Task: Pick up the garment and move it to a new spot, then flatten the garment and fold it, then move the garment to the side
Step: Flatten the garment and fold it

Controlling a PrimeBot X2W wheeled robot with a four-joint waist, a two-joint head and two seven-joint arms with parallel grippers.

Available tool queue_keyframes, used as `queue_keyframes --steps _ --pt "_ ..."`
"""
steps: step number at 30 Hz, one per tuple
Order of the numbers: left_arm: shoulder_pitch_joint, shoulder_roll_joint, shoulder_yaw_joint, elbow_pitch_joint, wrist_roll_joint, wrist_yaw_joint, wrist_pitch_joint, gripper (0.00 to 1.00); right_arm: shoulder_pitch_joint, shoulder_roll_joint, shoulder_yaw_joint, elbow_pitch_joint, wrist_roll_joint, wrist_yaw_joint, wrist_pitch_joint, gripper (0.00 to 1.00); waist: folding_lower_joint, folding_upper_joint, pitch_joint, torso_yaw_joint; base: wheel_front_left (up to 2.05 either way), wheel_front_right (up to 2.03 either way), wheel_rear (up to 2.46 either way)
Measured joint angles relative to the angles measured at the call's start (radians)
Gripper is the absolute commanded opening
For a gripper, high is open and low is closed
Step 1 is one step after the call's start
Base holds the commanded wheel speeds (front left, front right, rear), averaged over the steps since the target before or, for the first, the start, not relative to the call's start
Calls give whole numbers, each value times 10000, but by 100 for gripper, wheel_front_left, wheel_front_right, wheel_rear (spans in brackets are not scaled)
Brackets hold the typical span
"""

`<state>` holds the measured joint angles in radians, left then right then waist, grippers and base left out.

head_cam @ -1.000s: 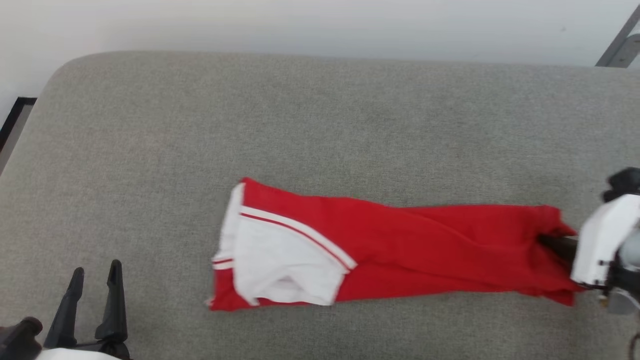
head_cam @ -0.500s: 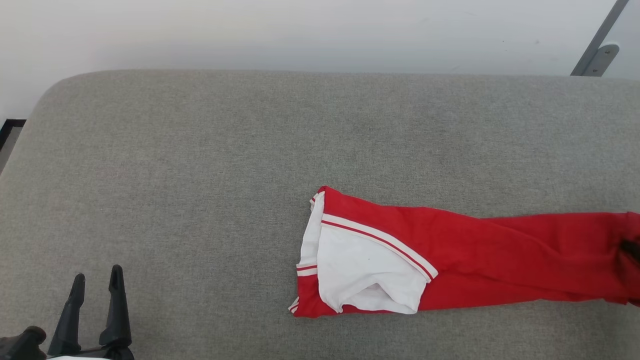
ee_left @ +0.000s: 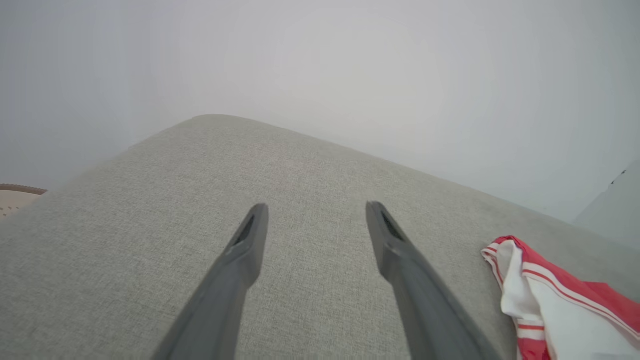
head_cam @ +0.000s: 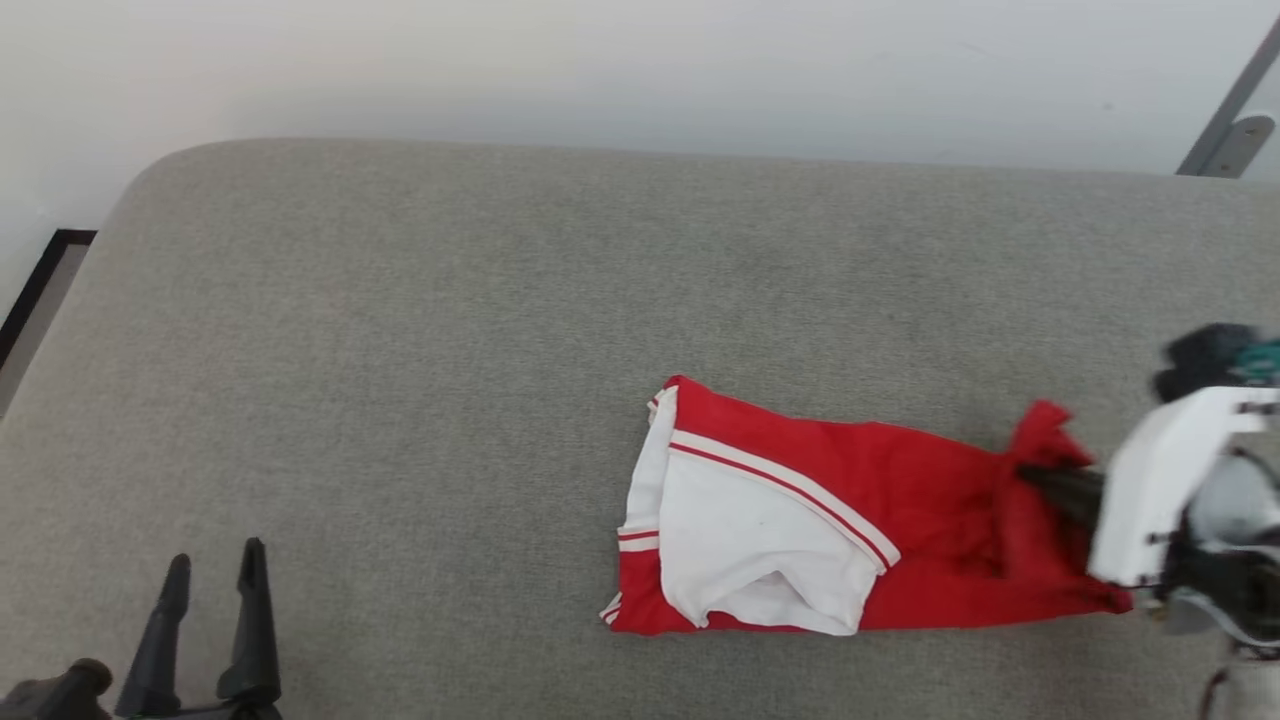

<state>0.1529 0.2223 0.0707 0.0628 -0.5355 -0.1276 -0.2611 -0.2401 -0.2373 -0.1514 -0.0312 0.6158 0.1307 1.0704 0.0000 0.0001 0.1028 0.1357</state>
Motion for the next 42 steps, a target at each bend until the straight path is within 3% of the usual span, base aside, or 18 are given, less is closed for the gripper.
queue_keyframes --steps 5,9,19,20,22,23,29,34,42 --pt "-63 90 -368 54 -2 0 -2 100 -89 472 1175 -77 -25 0 2 0 0 -1 52 342 0 0 0" --pt "-379 96 -786 176 -33 -2 -2 100 -596 779 2171 529 -102 0 -309 0 0 0 134 825 0 0 0" --pt "-781 161 -1256 357 -274 -2 -2 100 -1569 1137 3392 2414 -259 0 -1371 0 0 0 312 1812 0 0 0" --pt "-790 167 -1252 360 -295 -2 -2 100 -1662 1168 3471 2569 -276 0 -1530 9 0 0 347 1853 0 0 0" --pt "-822 167 -1248 362 -336 -2 -2 100 -1818 1221 3551 2805 -157 0 -1743 65 0 -1 395 1898 0 0 0" --pt "-833 171 -1220 362 -343 -2 -2 100 -1872 1241 3588 2888 -69 0 -1847 100 0 0 402 1896 0 0 0" --pt "-812 180 -903 276 -372 -2 -2 100 -2201 1116 3695 2855 242 0 -2247 100 0 0 361 1546 0 0 0" --pt "-664 201 -654 128 -351 -2 -2 100 -2155 662 3561 2065 531 0 -2665 100 1 0 254 1058 0 0 0" --pt "-453 236 -240 -123 -174 -2 -2 100 -1269 -84 2997 892 616 -2 -4289 100 0 0 3 141 0 0 0"
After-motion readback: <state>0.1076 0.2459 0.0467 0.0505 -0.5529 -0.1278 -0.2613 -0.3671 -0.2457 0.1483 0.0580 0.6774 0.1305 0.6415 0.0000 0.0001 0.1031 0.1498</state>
